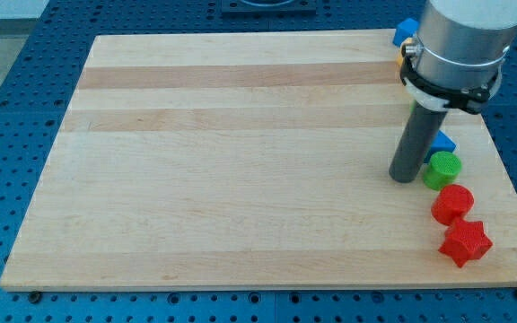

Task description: Adjust the blocks to form a vertical line

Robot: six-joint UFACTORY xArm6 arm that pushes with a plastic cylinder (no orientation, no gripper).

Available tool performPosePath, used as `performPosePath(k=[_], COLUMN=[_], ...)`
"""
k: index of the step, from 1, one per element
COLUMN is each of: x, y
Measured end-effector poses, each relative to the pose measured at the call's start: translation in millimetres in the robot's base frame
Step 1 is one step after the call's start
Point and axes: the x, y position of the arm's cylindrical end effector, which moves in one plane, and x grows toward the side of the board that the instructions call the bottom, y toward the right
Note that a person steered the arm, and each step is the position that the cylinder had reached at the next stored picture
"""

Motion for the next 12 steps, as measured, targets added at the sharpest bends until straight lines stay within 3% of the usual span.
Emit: performPosePath(k=[12], x=[-25.7], y=[3.9])
